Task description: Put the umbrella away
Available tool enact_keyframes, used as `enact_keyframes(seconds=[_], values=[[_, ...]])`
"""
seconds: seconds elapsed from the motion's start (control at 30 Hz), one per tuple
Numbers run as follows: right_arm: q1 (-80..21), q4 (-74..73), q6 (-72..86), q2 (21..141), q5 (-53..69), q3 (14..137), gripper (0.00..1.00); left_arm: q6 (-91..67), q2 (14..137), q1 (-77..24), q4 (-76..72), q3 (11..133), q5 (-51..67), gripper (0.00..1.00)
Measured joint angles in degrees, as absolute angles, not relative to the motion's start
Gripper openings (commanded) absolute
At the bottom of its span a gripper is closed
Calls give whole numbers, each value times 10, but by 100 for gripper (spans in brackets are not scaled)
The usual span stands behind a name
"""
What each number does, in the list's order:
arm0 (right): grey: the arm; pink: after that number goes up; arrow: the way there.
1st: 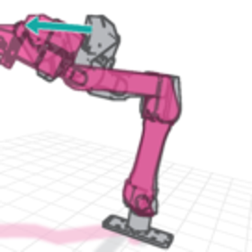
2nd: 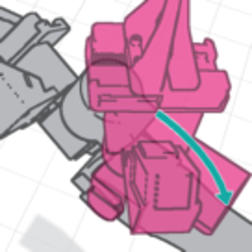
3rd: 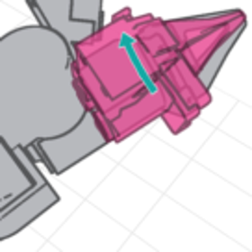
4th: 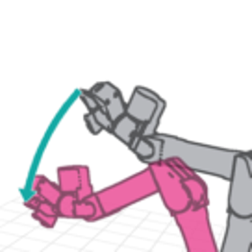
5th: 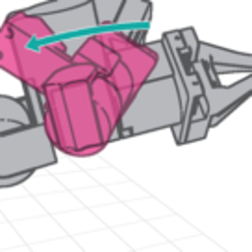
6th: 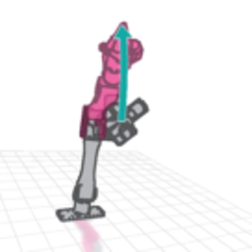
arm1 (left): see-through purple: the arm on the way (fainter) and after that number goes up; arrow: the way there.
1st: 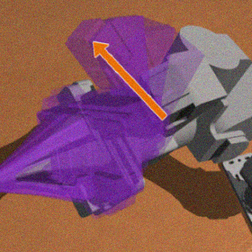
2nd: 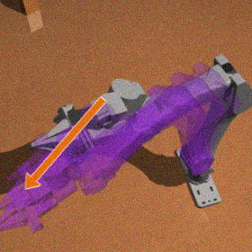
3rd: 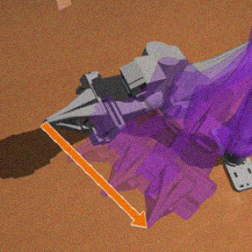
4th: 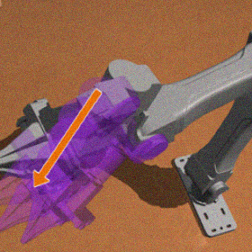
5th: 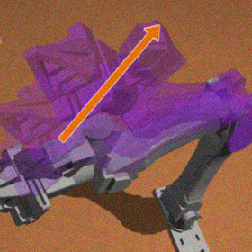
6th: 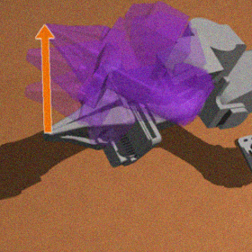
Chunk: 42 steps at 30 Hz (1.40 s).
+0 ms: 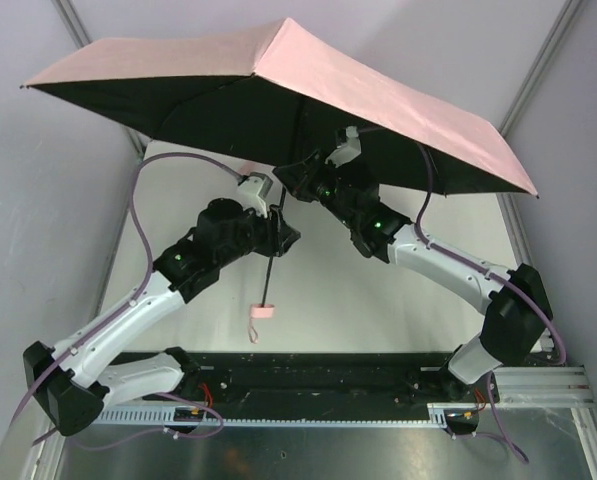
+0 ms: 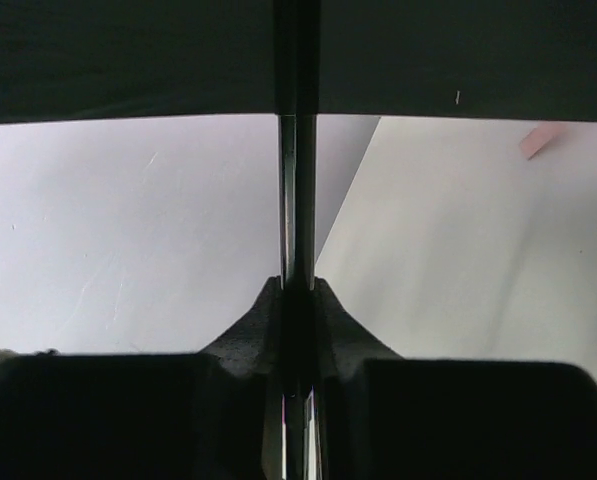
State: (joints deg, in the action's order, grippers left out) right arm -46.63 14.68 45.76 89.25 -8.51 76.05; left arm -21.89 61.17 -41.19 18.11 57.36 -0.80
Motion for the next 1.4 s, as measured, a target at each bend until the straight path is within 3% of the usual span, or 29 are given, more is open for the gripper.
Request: enact_keyframes(seconds=[0.07,0.13,0.3,0.5,0.6,0.67,0.73,0.97,1.23,1.4], values=[[-458,161,454,889,-60,749,0,-220,604,-401,169,573,34,75],[-447,185,454,876,-31,721,0,-224,598,-384,146,570,84,76],[-409,239,470,825,48,653,0,-246,615,-356,71,559,233,58],[-373,335,504,761,105,594,0,-329,673,-336,-67,504,408,51],[-364,385,518,752,126,576,0,-354,684,-336,-111,499,456,32],[-362,413,529,752,135,570,0,-364,684,-339,-135,499,483,10],[-360,427,536,751,140,564,0,-371,682,-343,-149,499,496,3],[-381,397,524,740,87,561,35,-375,646,-348,-141,471,450,0],[-396,324,514,779,-45,640,61,-345,632,-353,-57,469,340,0],[-405,297,499,842,-114,725,68,-334,628,-354,-25,470,295,0]])
